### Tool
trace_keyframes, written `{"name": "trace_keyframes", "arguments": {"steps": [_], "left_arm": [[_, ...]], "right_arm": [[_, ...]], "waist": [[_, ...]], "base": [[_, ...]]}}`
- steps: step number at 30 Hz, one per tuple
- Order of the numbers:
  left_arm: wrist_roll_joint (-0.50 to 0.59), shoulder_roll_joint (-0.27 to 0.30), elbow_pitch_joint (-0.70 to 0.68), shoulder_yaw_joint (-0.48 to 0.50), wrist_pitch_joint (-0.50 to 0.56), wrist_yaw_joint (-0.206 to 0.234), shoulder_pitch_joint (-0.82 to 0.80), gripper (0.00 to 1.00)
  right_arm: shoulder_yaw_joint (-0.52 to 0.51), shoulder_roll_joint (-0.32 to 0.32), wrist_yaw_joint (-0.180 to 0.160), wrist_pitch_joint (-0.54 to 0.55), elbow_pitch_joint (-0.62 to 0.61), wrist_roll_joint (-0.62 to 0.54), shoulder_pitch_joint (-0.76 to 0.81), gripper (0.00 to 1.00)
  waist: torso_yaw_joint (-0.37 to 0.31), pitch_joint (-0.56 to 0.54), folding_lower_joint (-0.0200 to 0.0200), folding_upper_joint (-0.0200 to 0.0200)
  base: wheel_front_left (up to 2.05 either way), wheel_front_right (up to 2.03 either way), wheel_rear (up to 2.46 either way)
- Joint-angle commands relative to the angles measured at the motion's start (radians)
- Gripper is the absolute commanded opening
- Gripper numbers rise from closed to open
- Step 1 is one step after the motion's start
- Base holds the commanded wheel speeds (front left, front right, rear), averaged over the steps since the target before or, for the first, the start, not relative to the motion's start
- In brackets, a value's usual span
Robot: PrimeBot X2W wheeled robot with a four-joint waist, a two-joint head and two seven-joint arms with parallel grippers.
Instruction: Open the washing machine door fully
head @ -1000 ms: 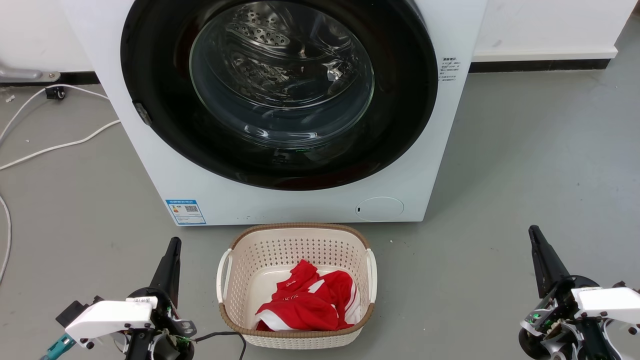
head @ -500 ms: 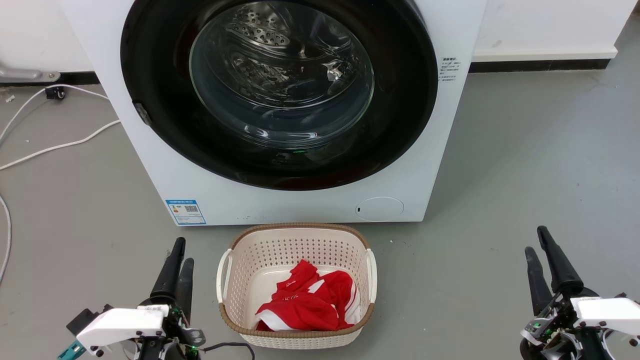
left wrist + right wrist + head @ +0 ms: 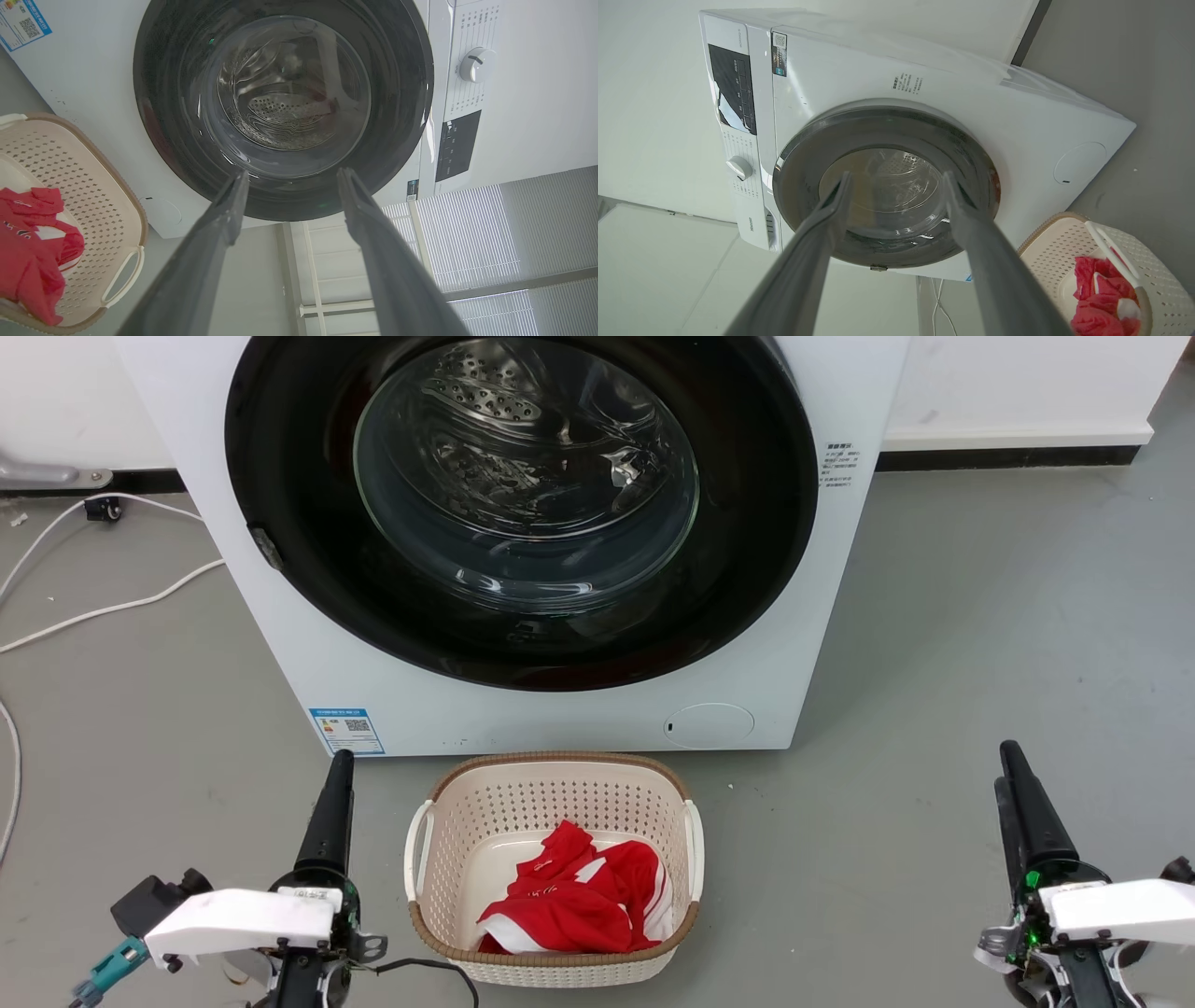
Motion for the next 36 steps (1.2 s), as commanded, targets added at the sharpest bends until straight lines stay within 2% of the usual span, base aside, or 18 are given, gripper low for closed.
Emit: {"name": "trace_keyframes", "arguments": {"steps": [1, 19, 36], "left_arm": [[0.043, 0.003, -0.03, -0.005, -0.012, -0.002, -0.019, 1.0], [0.413, 0.003, -0.076, -0.039, -0.081, -0.002, -0.007, 1.0], [0.691, 0.003, -0.07, -0.067, -0.135, 0.008, 0.0, 1.0]], "right_arm": [[0.005, -0.002, 0.0, -0.01, -0.03, -0.058, -0.01, 1.0], [0.063, -0.002, 0.0, -0.079, -0.089, -0.525, 0.015, 1.0], [0.072, -0.001, 0.0, -0.134, -0.088, -0.802, 0.029, 1.0]], "waist": [[0.0, 0.0, 0.0, 0.0], [0.004, 0.0, 0.0, 0.0], [0.007, 0.001, 0.0, 0.0]], "base": [[0.0, 0.0, 0.0], [0.0, 0.0, 0.0], [0.0, 0.0, 0.0]]}}
